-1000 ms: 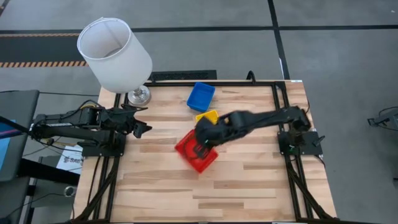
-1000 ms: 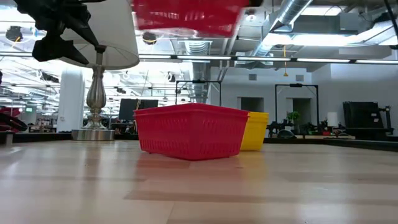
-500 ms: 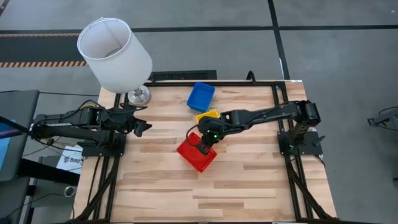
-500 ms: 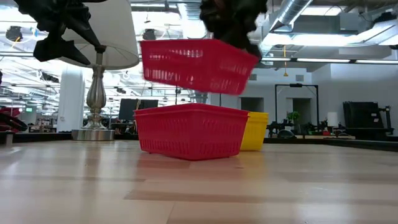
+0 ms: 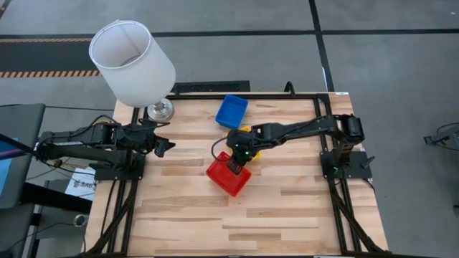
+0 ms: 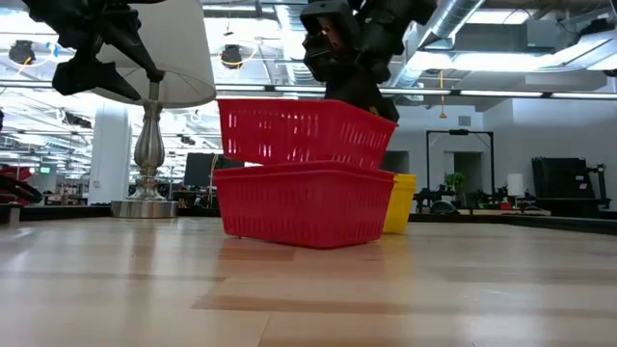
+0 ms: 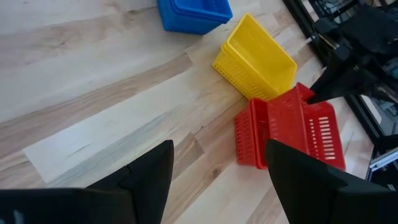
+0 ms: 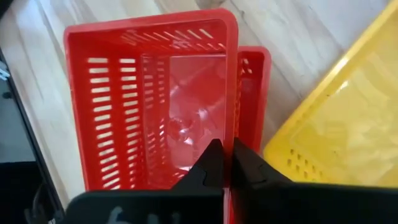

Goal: Stack baskets by color
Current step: Stack the bottom red bin on the red bin, then return to Home Position

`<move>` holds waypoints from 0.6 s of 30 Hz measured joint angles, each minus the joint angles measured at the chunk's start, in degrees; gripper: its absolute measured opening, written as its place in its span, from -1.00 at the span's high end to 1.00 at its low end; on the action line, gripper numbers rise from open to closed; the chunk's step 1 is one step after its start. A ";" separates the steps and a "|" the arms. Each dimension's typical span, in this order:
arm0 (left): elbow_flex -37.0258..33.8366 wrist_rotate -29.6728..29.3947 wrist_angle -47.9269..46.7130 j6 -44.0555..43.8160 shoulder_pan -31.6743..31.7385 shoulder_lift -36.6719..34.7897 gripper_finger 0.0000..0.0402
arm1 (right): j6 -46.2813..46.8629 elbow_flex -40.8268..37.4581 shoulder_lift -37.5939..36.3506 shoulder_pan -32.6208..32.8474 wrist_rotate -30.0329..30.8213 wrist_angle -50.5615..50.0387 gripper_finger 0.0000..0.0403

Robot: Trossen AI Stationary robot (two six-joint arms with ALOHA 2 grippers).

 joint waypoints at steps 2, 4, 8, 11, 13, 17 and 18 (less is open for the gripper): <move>0.00 0.01 -0.01 0.01 0.02 0.00 -0.20 | -0.16 0.00 0.00 -0.08 0.00 -0.27 0.86; 0.00 0.00 -0.05 0.00 0.02 -0.02 -0.20 | -0.46 0.02 0.00 -0.11 0.00 -1.03 0.80; 0.00 0.00 -0.07 0.00 0.02 -0.02 -0.20 | -1.58 0.04 0.50 0.07 -0.02 -2.05 0.69; 0.00 0.02 -0.09 -0.14 0.01 -0.01 -0.20 | -2.57 -0.09 1.31 0.07 -1.90 -3.03 0.66; 0.00 0.06 -0.08 -0.33 0.01 -0.02 -0.20 | -2.89 0.23 2.28 0.05 -3.28 -1.89 0.64; 0.00 0.17 -0.25 -0.31 0.02 -0.02 -0.20 | -3.09 0.04 4.36 0.07 -4.69 -2.13 0.60; 0.00 0.19 -0.29 -0.20 0.01 -0.04 -0.20 | -2.70 0.13 4.75 0.07 -5.02 -0.73 0.58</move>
